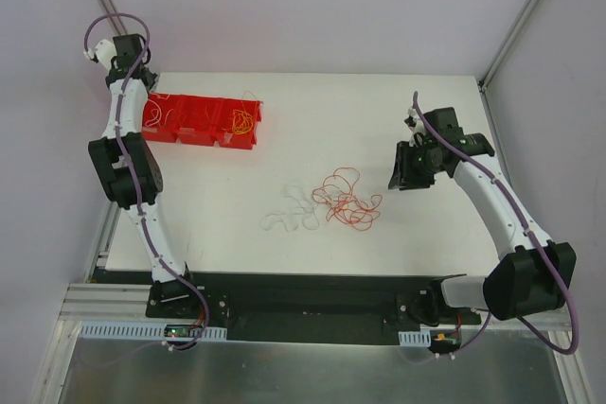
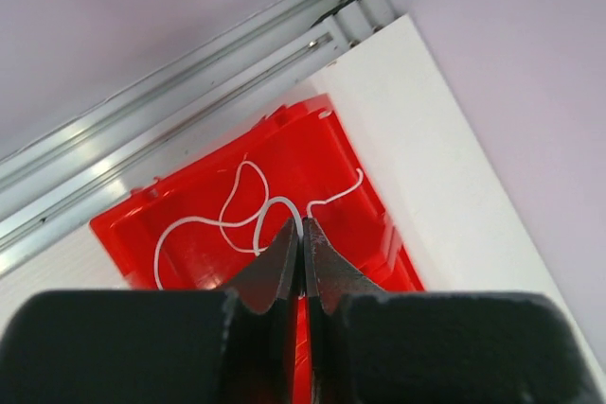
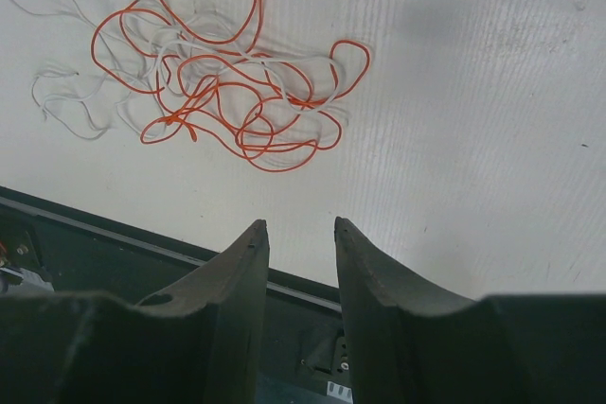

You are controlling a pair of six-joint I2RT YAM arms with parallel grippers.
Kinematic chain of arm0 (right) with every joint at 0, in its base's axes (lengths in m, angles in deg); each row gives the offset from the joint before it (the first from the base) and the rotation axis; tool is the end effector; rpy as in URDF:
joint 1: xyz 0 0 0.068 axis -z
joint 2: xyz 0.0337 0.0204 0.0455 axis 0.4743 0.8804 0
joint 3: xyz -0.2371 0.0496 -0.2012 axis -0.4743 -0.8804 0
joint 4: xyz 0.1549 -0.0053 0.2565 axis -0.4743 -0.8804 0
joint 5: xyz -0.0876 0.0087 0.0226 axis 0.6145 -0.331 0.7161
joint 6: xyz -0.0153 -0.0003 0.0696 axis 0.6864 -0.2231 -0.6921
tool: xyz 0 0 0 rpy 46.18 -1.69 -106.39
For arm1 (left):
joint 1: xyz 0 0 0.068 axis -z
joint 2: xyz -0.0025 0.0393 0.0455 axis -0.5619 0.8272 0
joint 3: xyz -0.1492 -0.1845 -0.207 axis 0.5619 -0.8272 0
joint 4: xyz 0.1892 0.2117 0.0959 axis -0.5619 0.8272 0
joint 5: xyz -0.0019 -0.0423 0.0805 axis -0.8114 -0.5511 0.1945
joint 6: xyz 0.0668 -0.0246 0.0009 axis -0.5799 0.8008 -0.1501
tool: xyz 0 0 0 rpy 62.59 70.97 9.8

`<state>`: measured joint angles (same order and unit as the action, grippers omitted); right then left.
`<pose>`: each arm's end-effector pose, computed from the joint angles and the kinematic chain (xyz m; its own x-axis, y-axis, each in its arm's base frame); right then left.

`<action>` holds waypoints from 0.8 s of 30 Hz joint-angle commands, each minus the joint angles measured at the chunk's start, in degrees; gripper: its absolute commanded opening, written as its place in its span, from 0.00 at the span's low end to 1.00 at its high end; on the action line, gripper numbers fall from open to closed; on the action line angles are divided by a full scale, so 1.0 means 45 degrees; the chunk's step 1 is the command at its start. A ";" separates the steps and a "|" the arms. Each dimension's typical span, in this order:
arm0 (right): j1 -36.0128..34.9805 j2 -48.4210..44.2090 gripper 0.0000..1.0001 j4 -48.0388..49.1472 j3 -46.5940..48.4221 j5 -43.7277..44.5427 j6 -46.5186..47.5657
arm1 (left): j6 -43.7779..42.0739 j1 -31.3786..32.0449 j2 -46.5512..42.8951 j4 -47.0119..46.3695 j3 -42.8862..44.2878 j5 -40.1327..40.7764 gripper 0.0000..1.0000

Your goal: Untangle the cables

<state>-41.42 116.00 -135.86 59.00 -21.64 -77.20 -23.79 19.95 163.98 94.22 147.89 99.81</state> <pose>0.2915 0.0828 0.3239 -0.7965 -0.2425 -0.5538 -0.3960 0.9015 0.1748 0.5604 0.1615 0.3232 -0.0955 -0.6241 -0.7755 -0.7033 0.5936 -0.3911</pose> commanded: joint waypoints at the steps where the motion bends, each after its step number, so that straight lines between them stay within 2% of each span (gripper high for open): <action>1: 0.0119 0.0184 0.37 -0.0276 0.0302 0.0015 0.0187 | -0.0383 0.0001 0.0685 -0.0313 0.1169 0.0182 0.00; 7: 0.0138 0.0359 0.37 -0.0295 0.0360 -0.0043 0.0167 | -0.1007 0.0000 0.1372 -0.0488 0.1699 -0.0659 0.00; 12: 0.0138 0.0398 0.37 -0.0295 0.0419 -0.0005 0.0148 | -0.0618 0.0000 -0.0305 -0.0605 -0.0777 0.0432 0.00; 15: 0.0158 0.0554 0.37 -0.0295 0.0555 -0.0140 0.0129 | -0.0636 -0.0019 -0.0757 -0.0723 -0.1971 0.0396 0.00; 19: 0.0158 0.0691 0.37 -0.0295 0.0595 -0.0375 0.0090 | -0.0091 -0.0019 -0.1070 -0.0723 -0.3124 0.0395 0.00; 22: 0.0138 0.0536 0.37 -0.0276 0.0459 -0.0259 0.0128 | -0.0206 -0.0039 -0.0934 -0.0703 -0.2991 0.0416 0.00; 24: 0.0158 0.0360 0.37 -0.0237 0.0341 -0.0161 0.0148 | -0.0343 -0.0077 -0.0836 -0.0645 -0.2523 0.0008 0.24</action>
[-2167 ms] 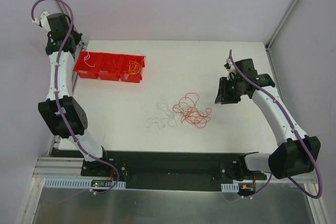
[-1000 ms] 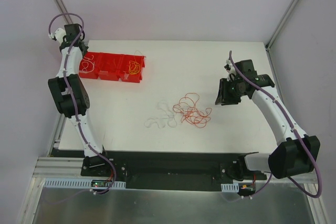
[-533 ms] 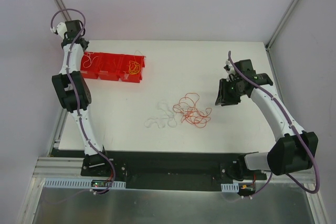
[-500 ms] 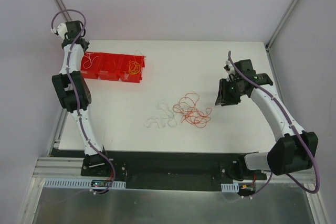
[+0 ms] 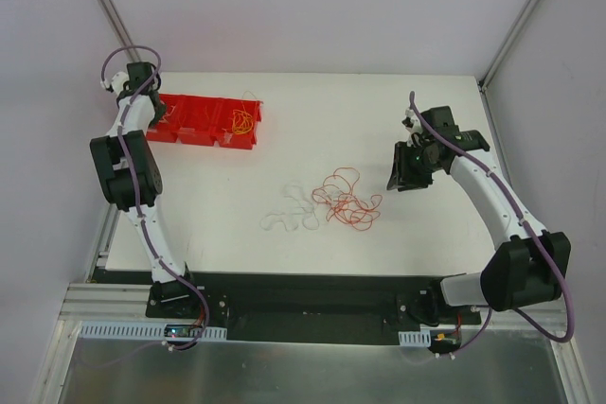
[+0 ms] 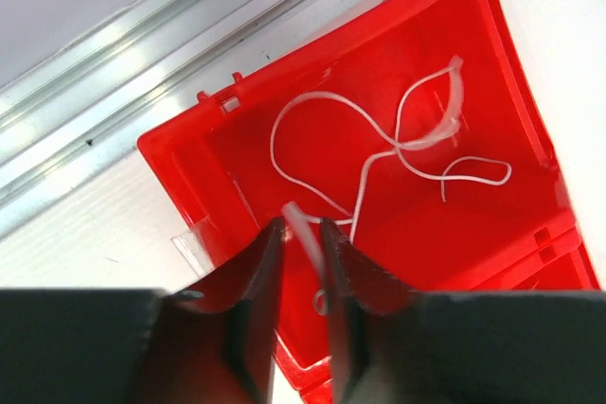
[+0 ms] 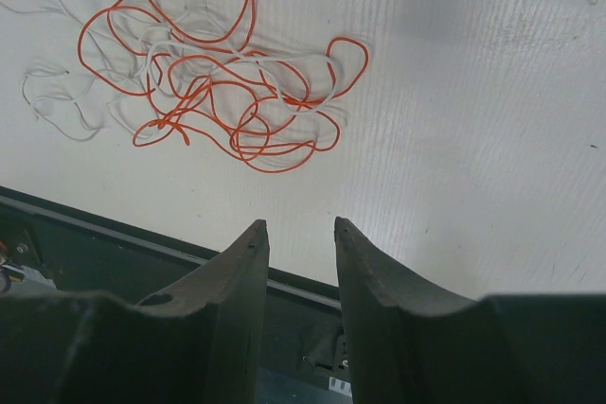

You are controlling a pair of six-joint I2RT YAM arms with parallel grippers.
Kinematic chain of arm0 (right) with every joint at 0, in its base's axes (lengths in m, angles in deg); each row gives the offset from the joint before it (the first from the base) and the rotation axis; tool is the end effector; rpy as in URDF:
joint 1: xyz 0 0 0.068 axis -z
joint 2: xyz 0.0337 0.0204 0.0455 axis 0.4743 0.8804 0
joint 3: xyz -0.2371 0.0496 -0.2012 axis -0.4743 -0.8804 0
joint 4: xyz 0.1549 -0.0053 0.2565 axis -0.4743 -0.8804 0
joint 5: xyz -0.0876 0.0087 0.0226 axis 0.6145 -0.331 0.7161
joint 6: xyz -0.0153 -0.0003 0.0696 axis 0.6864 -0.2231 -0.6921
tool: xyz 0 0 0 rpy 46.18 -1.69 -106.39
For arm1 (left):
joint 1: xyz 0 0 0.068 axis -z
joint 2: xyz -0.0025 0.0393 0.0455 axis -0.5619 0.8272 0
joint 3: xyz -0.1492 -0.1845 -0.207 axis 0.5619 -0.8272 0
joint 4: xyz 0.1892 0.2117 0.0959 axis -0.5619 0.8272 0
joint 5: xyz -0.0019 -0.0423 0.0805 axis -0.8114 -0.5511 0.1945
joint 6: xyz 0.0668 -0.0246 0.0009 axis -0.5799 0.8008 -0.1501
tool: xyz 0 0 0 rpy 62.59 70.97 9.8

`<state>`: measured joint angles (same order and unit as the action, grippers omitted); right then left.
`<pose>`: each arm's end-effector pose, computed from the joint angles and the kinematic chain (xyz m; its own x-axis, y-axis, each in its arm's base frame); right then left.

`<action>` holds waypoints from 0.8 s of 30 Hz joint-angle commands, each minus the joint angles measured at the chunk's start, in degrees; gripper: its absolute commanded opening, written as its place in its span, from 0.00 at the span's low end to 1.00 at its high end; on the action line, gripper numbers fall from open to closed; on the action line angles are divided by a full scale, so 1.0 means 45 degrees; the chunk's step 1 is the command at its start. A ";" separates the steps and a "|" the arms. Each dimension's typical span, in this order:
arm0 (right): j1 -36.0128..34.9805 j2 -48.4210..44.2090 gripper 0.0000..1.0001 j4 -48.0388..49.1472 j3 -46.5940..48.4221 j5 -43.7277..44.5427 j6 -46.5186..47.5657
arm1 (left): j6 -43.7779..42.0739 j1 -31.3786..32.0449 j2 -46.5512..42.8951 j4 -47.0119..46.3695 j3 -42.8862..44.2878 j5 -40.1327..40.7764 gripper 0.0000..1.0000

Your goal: Untangle the cables

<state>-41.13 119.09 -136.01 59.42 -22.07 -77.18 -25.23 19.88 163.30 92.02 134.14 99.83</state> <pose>0.3029 0.0842 0.3108 -0.8230 -0.2445 -0.5127 -0.3863 0.9027 0.1896 0.5390 0.1568 0.2392 -0.2512 -0.6444 -0.7222 -0.7603 0.5932 -0.2648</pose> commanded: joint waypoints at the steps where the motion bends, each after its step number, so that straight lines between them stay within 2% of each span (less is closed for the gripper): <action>1: 0.0095 -0.0345 0.37 -0.0184 0.0229 -0.0044 0.0162 | -0.0100 -0.0083 -0.0685 -0.0154 0.0805 -0.0271 0.36; 2: 0.0095 -0.0384 0.37 -0.0164 0.0210 -0.0044 0.0182 | -0.0217 -0.0083 -0.0705 -0.0135 0.1020 -0.0428 0.45; 4: 0.0075 -0.0345 0.37 -0.0125 0.0209 -0.0083 0.0163 | -0.0394 -0.0083 -0.0919 -0.0096 0.1334 -0.0722 0.52; 9: 0.0075 -0.0130 0.37 -0.0066 0.0444 -0.0570 0.0007 | -0.0550 -0.0083 -0.2420 -0.0018 0.0576 -0.1307 0.59; 13: -0.0139 -0.0169 0.37 0.0265 0.0192 -0.0786 -0.0149 | -0.0473 -0.0063 -0.4468 0.0002 -0.1647 -0.2359 0.63; 17: -0.0568 -0.0053 0.37 0.0578 -0.0356 -0.1195 -0.0228 | 0.0501 0.0131 -0.6930 -0.0017 -0.4809 -0.5049 0.57; 20: -0.1211 0.0357 0.37 0.0734 -0.0454 -0.1469 -0.0209 | 0.0448 0.1376 -0.8260 -0.0154 -0.6843 -0.7142 0.57; 24: -0.2480 0.0904 0.38 0.1066 -0.0318 -0.1742 -0.0344 | -0.0336 0.4247 -0.9394 -0.0583 -0.8797 -0.9760 0.60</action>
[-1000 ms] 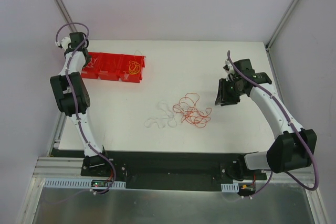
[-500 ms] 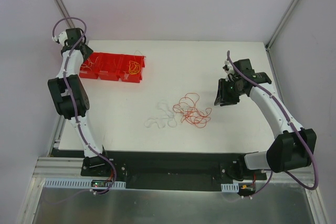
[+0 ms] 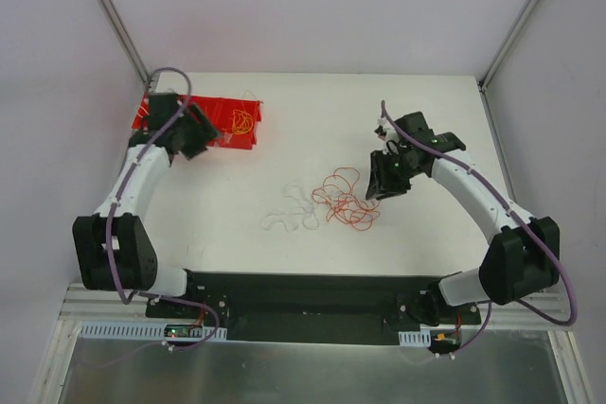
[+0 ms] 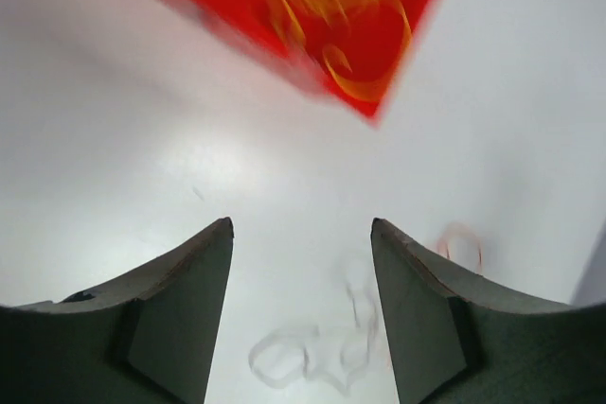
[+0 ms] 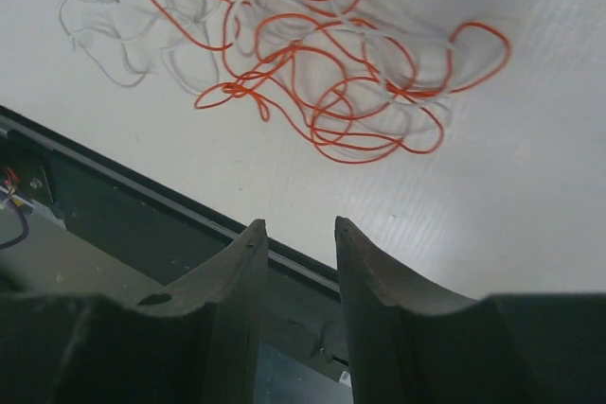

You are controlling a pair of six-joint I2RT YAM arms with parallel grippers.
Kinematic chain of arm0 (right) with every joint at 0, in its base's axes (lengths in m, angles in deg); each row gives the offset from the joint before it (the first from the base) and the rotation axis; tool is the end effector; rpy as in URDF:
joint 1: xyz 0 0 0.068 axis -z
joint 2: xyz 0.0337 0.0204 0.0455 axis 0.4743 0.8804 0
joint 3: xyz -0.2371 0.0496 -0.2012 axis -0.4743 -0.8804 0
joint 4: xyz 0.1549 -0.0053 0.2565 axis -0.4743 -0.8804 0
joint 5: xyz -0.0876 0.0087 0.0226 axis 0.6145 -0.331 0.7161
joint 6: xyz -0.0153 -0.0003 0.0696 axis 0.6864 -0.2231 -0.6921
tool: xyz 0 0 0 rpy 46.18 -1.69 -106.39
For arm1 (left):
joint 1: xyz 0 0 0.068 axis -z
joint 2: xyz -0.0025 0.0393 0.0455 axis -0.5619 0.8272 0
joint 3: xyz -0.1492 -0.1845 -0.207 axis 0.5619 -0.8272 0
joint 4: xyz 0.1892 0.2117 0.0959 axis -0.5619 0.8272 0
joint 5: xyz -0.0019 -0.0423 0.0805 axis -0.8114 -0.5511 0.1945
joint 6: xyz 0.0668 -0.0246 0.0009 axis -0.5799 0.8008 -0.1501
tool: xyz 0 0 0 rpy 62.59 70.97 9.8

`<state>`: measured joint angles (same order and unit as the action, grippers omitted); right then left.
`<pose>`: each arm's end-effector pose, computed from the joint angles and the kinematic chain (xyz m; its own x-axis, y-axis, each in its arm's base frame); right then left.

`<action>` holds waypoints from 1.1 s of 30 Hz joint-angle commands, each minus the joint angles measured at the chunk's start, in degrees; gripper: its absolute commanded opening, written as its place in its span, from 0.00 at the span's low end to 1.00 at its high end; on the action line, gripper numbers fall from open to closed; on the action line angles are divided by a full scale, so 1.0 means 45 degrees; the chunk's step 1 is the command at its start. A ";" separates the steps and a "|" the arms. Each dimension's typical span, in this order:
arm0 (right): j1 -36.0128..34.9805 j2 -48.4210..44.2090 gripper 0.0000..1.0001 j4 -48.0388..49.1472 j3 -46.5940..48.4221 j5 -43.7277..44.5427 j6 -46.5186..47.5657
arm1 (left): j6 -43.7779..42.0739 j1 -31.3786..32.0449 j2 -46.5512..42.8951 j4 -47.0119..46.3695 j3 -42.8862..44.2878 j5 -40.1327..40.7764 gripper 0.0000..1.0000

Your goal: Untangle the cables

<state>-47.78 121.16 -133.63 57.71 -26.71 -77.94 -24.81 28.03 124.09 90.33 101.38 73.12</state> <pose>0.2966 0.1255 0.2933 -0.8059 -0.3293 -0.4920 -0.5002 0.8233 0.2682 0.3749 0.0322 0.3254 -0.4536 -0.6458 -0.6142 -0.3281 0.7618 -0.5586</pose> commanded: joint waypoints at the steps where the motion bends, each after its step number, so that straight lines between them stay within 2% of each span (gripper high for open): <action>1: -0.1219 0.0560 0.38 0.0711 0.0042 -0.0946 -0.0291 | -0.0312 0.3176 -0.0779 -0.0345 -0.1888 -0.4198 0.61; 6: -0.2373 0.1710 0.38 0.1279 0.0372 -0.1396 -0.0527 | -0.0544 0.6732 -0.0022 -0.0620 -0.2440 -0.4436 0.63; 9: -0.2666 0.2570 0.38 0.1843 0.0472 -0.2059 -0.1442 | -0.0410 0.7830 0.1091 -0.0600 -0.2030 -0.4494 0.62; 12: -0.2784 0.3098 0.38 0.2605 0.0160 -0.2705 -0.1913 | -0.0252 0.8144 0.2282 -0.0581 -0.1523 -0.4572 0.56; 15: -0.2726 0.3548 0.38 0.2608 0.0178 -0.2201 -0.1914 | -0.0174 0.8242 0.3260 -0.0445 -0.1073 -0.4689 0.48; 19: -0.2414 0.4192 0.38 0.2569 0.0198 -0.1301 -0.2030 | -0.0291 0.8476 0.4061 -0.0269 -0.0721 -0.5117 0.48; 22: -0.2043 0.4700 0.37 0.2549 0.0023 -0.1105 -0.2050 | -0.0369 0.8535 0.4473 -0.0054 -0.0545 -0.5587 0.35; 25: -0.1380 0.4994 0.38 0.2432 -0.0289 -0.0345 -0.2089 | -0.0447 0.8574 0.4047 0.0122 -0.0408 -0.5822 0.15; 28: -0.0716 0.5014 0.38 0.2179 -0.0543 0.0671 -0.2089 | -0.0759 0.8574 0.2896 0.0337 -0.0233 -0.5375 0.02; 33: 0.0008 0.4605 0.38 0.2002 -0.0973 0.1668 -0.2187 | -0.1384 0.8555 0.0884 0.0844 0.0353 -0.4340 0.00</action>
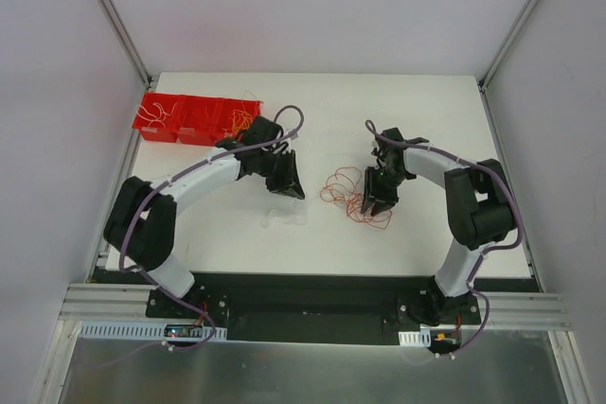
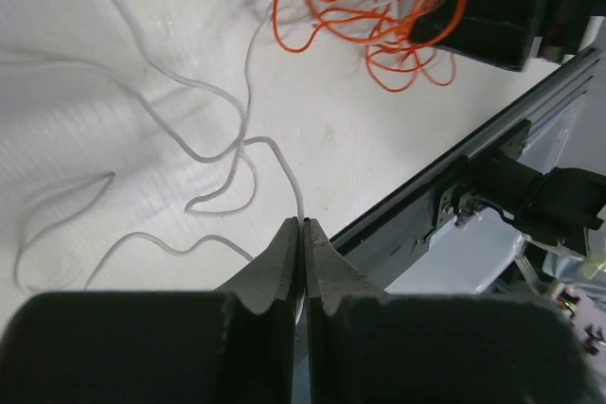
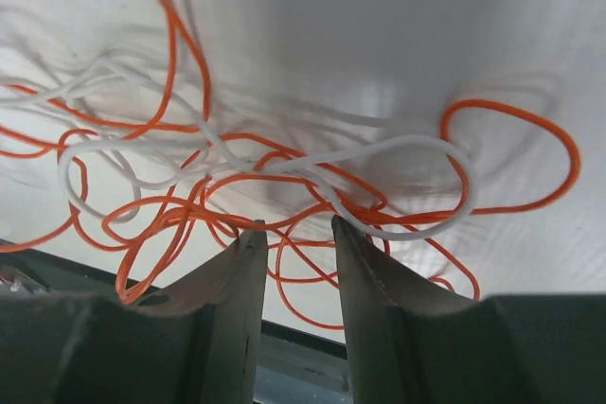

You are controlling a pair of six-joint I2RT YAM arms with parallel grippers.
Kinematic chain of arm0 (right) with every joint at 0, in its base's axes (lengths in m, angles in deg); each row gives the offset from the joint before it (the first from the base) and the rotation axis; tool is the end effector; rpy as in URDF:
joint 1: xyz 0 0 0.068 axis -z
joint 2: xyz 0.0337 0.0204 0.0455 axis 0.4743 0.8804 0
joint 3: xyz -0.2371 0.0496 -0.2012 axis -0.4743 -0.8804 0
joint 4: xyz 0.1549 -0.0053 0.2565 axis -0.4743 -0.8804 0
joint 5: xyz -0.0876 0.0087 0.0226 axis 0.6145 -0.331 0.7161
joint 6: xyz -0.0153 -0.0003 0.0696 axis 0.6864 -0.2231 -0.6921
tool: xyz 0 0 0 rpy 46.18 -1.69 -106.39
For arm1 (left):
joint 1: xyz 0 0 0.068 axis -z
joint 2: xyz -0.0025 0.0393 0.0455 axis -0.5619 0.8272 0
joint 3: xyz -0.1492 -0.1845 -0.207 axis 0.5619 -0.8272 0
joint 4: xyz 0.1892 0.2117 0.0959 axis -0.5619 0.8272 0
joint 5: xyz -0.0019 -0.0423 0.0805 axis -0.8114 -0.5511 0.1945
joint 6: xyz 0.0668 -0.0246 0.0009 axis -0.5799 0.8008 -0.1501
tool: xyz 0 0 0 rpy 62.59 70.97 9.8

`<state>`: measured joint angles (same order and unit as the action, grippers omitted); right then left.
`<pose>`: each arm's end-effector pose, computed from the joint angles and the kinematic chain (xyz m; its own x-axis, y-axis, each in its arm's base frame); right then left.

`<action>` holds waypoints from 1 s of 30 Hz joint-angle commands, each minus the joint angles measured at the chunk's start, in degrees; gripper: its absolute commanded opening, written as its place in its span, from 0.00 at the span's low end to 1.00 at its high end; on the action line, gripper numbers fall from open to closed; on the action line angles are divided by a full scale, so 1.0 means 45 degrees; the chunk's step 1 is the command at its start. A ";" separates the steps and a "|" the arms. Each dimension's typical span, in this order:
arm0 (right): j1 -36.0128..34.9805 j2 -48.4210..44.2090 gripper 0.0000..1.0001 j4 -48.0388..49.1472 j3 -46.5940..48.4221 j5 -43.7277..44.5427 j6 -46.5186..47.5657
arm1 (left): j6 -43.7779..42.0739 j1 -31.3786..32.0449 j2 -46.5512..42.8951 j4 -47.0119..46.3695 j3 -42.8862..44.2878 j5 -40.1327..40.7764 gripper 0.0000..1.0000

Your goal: Untangle the cables

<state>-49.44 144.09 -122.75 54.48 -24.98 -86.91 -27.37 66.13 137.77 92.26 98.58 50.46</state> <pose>0.3458 0.1527 0.1492 -0.9475 -0.2518 -0.1971 -0.3047 0.8980 0.3175 0.3224 -0.2363 0.2208 -0.9617 0.0294 -0.2724 0.2134 0.7041 -0.6772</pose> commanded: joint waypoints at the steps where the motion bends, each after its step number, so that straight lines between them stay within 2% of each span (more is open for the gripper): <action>1: 0.0436 -0.0569 0.38 -0.0475 -0.0294 0.1498 -0.0176 | -0.0855 0.0089 -0.2393 0.0553 0.1092 0.0950 0.00; 9: 0.0593 -0.1621 0.38 -0.1627 -0.0158 0.4231 0.0057 | -0.1459 0.0050 -0.4190 0.1023 0.2964 0.1225 0.00; 14: 0.0573 -0.3126 0.41 -0.1627 -0.0022 0.4040 0.0448 | -0.2299 0.0050 -0.4875 0.1004 0.5171 0.1383 0.00; 16: 0.0554 -0.3478 0.47 -0.1705 0.0115 0.4039 0.0585 | -0.2456 0.0050 -0.4934 0.0926 0.6127 0.1247 0.00; 20: 0.0360 -0.4298 0.61 -0.1842 0.0817 0.3064 0.1072 | -0.2633 0.0050 -0.4953 0.0614 0.7613 0.1050 0.00; 25: -0.0303 -0.6054 0.71 -0.1123 0.1833 0.1386 0.2069 | -0.2399 0.0050 -0.4856 0.0321 0.8980 0.1323 0.00; 28: -0.0812 -0.6895 0.75 0.0319 0.2088 -0.0212 0.2090 | -0.1990 0.0050 -0.4720 0.0125 0.9568 0.1382 0.00; 30: -0.1240 -0.7461 0.76 0.2480 0.1604 -0.1775 0.1779 | -0.1717 0.0050 -0.4681 -0.0167 0.9667 0.1402 0.00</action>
<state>-52.04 116.53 -125.83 61.04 -19.47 -79.63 -36.97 66.09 116.46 95.64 139.11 56.18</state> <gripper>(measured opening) 0.750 0.008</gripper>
